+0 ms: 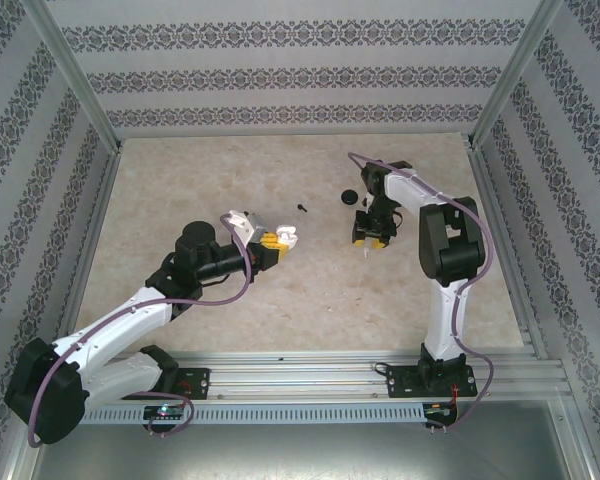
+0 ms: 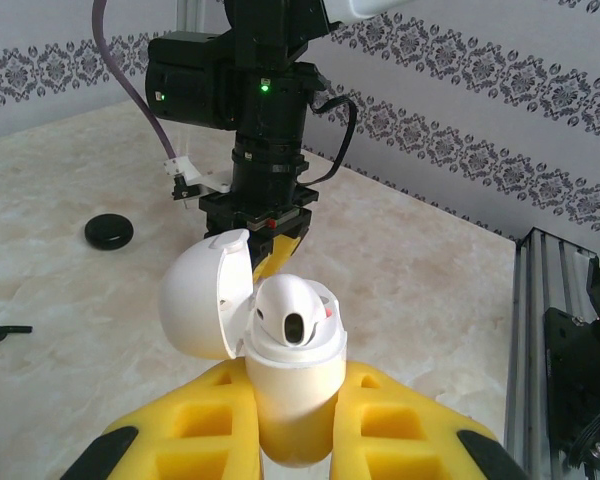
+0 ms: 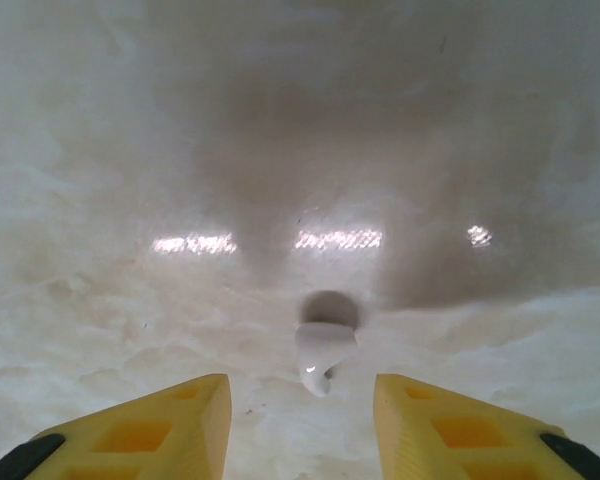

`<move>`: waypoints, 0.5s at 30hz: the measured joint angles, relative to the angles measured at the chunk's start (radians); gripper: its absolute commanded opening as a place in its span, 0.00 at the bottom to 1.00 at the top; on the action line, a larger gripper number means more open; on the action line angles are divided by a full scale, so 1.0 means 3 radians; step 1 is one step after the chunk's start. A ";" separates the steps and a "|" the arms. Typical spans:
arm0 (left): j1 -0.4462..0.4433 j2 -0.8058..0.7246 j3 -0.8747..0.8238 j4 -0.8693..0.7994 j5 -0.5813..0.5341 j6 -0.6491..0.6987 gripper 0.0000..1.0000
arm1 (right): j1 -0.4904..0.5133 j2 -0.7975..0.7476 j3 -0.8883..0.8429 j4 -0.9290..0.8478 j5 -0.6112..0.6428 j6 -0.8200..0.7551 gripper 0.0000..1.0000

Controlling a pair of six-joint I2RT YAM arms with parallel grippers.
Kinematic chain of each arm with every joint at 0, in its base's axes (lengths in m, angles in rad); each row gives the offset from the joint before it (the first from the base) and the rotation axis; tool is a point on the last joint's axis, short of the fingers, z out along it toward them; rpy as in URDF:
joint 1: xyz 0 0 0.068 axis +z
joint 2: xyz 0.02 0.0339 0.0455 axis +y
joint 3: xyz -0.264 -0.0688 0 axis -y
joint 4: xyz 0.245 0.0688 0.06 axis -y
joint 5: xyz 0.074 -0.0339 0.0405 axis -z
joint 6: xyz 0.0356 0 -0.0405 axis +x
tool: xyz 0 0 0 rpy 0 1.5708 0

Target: Insert the wireless bluetooth earbuds into the charging case

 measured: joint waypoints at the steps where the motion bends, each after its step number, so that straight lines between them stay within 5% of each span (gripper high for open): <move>1: 0.0000 -0.0001 0.0000 -0.0006 0.0000 0.0000 0.00 | 0.0000 0.0015 0.0000 -0.0001 0.0001 0.0005 0.38; 15: 0.0000 -0.0003 0.0000 -0.0018 0.0001 0.0011 0.00 | 0.0004 0.0098 -0.0028 0.0010 0.0013 0.0011 0.35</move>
